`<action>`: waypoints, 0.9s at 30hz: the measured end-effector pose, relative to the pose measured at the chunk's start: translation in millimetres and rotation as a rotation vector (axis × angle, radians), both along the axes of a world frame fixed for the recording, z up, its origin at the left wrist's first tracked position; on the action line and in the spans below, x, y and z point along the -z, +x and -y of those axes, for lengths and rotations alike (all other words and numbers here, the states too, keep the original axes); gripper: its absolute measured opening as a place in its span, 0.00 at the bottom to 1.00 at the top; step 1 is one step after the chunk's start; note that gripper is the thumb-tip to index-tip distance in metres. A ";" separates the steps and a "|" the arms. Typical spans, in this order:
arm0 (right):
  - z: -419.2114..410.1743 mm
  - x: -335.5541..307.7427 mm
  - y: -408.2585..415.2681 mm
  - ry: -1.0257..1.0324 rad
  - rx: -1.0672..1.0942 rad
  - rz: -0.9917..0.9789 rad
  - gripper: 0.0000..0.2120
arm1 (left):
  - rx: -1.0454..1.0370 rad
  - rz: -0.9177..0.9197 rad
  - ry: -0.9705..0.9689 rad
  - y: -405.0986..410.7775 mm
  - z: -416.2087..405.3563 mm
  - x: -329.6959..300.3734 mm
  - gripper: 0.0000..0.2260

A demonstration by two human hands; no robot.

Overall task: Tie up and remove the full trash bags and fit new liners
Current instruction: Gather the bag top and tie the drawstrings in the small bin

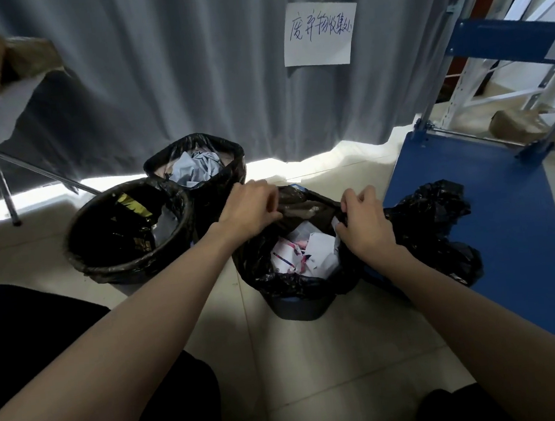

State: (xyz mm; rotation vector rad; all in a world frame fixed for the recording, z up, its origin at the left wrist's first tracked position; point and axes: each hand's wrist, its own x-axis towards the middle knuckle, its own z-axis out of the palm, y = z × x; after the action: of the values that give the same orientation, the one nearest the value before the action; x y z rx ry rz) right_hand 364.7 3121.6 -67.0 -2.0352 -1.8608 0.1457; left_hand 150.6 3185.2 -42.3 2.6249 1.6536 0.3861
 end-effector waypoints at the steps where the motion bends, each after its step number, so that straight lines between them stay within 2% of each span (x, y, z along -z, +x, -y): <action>1: 1.7 0.2 0.8 -0.039 0.012 -0.017 0.15 | 0.056 0.007 -0.095 1.8 4.5 0.7 0.12; 4: 5.6 2.8 12.3 -0.246 0.089 -0.177 0.21 | 0.152 0.005 -0.337 7.1 21.5 5.5 0.18; 6: 9.2 4.7 22.0 -0.381 0.112 -0.220 0.26 | 0.211 -0.102 -0.417 10.4 30.5 12.9 0.21; 8: 13.8 1.9 27.0 -0.473 0.121 -0.271 0.31 | 0.256 -0.201 -0.457 12.2 36.0 18.0 0.19; 10: 16.8 -1.2 27.8 -0.519 0.120 -0.317 0.30 | 0.262 -0.226 -0.483 12.6 36.7 20.7 0.15; 14: 19.2 -4.0 26.0 -0.459 0.162 -0.552 0.11 | 0.222 -0.195 -0.514 13.3 35.4 23.5 0.09; 18: 17.3 -15.1 20.5 -0.334 0.227 -0.919 0.09 | 0.199 -0.019 -0.534 15.6 33.9 22.4 0.04; 21: 13.0 -20.7 16.3 -0.301 0.264 -1.118 0.09 | 0.197 0.237 -0.448 31.3 46.7 14.4 0.19; 23: 12.0 -24.3 13.2 -0.281 0.290 -1.188 0.07 | 0.187 0.320 -0.432 45.0 56.2 8.3 0.25; 25: 9.2 -25.7 12.8 -0.266 0.314 -1.237 0.09 | 0.157 0.173 -0.363 55.7 61.4 6.8 0.22; 27: 7.1 -24.7 13.5 -0.265 0.295 -1.143 0.13 | 0.138 -0.005 -0.270 61.9 62.7 9.9 0.13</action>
State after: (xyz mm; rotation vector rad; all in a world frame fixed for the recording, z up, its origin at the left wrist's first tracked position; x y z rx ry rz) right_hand 378.2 3114.5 -42.4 -1.7055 -0.8388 1.2172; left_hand 212.4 3122.5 -52.2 2.5184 1.4011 0.1407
